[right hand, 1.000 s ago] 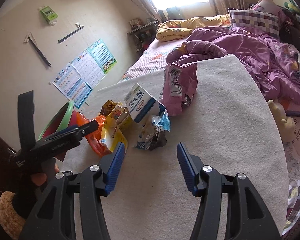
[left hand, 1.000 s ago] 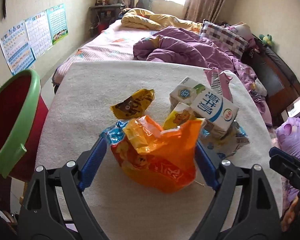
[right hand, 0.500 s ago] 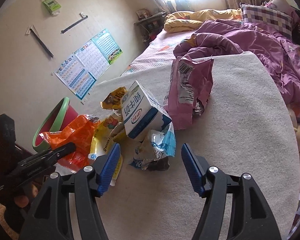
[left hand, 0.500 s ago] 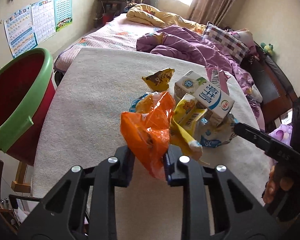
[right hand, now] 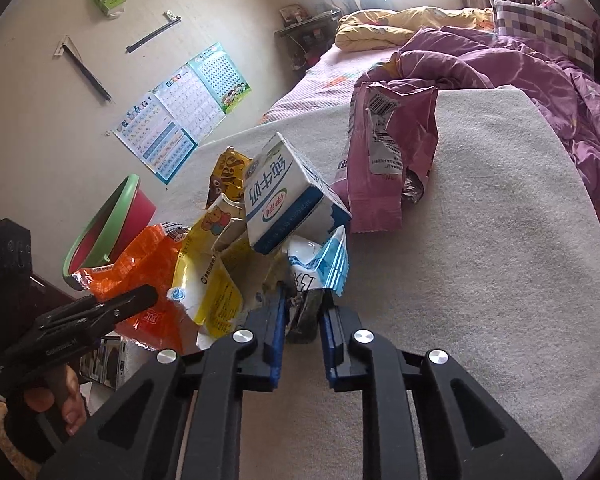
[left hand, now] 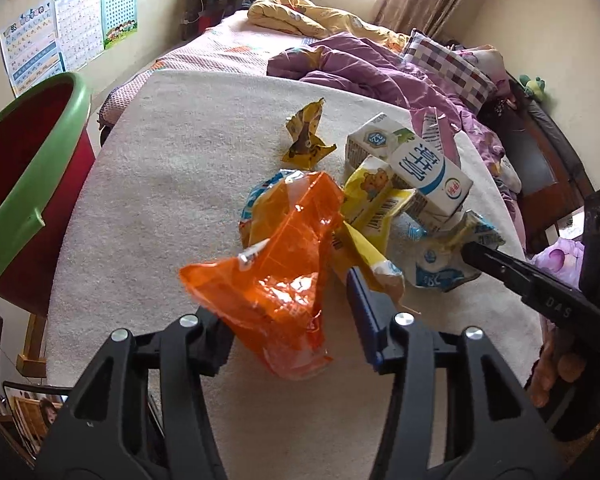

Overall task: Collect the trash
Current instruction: 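Grasp the orange plastic bag with the left tool while the right grasps a blue-and-white wrapper, then carry the orange bag and blue-and-white wrapper with both tools over the red bucket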

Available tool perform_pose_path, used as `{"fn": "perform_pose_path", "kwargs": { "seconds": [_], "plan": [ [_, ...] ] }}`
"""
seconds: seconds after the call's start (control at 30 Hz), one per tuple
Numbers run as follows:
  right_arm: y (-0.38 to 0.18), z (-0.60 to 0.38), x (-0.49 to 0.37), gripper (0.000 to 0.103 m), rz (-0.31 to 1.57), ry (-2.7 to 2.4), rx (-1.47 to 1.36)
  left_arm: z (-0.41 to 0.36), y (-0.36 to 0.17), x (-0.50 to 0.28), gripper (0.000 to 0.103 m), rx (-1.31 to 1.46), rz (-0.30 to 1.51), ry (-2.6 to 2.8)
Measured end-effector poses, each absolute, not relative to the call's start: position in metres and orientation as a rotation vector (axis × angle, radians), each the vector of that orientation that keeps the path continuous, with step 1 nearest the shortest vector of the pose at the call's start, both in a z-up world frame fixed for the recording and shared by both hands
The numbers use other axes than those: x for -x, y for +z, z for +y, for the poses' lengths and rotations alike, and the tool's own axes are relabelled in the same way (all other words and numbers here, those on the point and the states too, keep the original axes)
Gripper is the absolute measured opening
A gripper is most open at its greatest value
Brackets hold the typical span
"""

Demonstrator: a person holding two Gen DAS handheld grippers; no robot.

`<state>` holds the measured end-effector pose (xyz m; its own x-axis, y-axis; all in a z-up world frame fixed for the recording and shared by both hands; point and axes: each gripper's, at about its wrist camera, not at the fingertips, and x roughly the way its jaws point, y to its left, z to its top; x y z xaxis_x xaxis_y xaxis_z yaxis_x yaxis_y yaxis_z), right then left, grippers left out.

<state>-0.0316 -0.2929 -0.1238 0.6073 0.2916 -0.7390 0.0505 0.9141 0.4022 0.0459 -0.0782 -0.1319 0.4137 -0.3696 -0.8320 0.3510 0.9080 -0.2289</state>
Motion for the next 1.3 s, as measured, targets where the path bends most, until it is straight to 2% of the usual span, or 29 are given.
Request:
{"fn": "perform_pose_path", "kwargs": {
  "seconds": [0.07,0.33,0.73,1.3],
  "plan": [
    [-0.119,-0.291,0.040,0.015,0.901,0.143,-0.407,-0.077,-0.134,-0.045,0.029,0.031,1.062,-0.459],
    [-0.101,-0.280,0.058,0.014,0.831,0.148,-0.392,-0.063,-0.121,-0.035,0.024,0.059,0.997,-0.450],
    [-0.079,-0.255,0.049,0.014,0.737,0.193,-0.350,-0.040,-0.095,-0.031,0.024,0.070,0.919,-0.446],
    [-0.067,-0.186,0.020,0.016,0.731,0.243,-0.328,0.041,-0.063,-0.055,0.024,0.098,0.810,-0.369]
  ]
}}
